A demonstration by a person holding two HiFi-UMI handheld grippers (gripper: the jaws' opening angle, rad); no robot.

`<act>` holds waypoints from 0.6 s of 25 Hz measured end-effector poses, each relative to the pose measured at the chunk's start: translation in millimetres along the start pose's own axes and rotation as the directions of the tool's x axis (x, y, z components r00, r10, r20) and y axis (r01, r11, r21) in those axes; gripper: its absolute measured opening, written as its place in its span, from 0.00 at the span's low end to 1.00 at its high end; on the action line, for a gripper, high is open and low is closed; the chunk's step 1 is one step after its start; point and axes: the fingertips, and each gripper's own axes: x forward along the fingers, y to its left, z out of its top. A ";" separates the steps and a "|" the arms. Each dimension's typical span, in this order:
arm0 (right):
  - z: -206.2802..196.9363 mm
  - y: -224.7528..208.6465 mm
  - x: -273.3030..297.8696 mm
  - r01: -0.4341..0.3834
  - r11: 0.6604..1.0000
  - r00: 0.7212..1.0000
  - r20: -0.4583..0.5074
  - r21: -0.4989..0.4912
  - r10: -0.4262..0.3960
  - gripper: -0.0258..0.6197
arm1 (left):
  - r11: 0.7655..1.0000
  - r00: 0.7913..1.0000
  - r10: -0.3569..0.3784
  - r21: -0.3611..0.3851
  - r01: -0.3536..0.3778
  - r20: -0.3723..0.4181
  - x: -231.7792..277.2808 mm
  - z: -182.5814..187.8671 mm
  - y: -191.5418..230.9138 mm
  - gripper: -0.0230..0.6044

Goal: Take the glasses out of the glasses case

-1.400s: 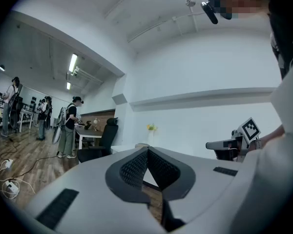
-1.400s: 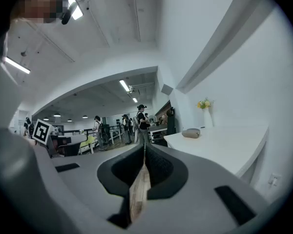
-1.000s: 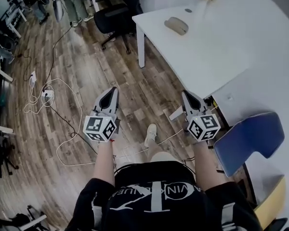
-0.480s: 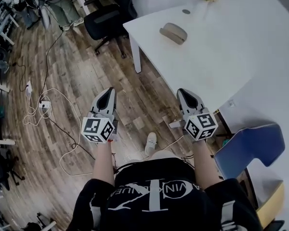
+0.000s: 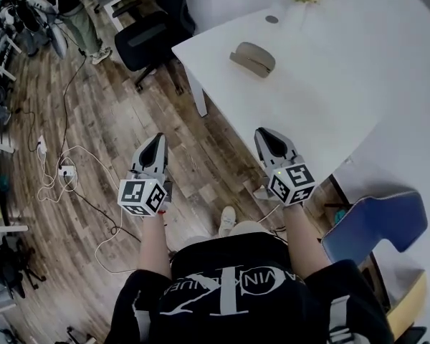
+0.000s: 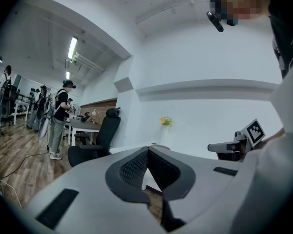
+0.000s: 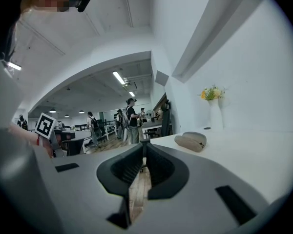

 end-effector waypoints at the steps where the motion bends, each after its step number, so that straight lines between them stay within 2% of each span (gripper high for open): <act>1: -1.3 -4.9 1.7 0.007 1.000 1.000 -0.003 0.003 -0.007 0.09 | 1.000 1.000 -0.002 0.000 0.002 -0.003 5.0 -1.3 -0.5 0.06; 10: -0.9 -35.4 8.5 0.042 0.997 0.999 -0.003 0.063 -0.042 0.10 | 0.999 0.999 -0.039 0.007 0.040 -0.030 41.2 -4.0 -8.7 0.06; 15: 6.0 -45.5 9.1 0.022 0.995 1.000 0.020 0.097 -0.024 0.23 | 0.997 0.997 -0.078 0.013 0.079 -0.027 65.7 -1.3 -16.8 0.06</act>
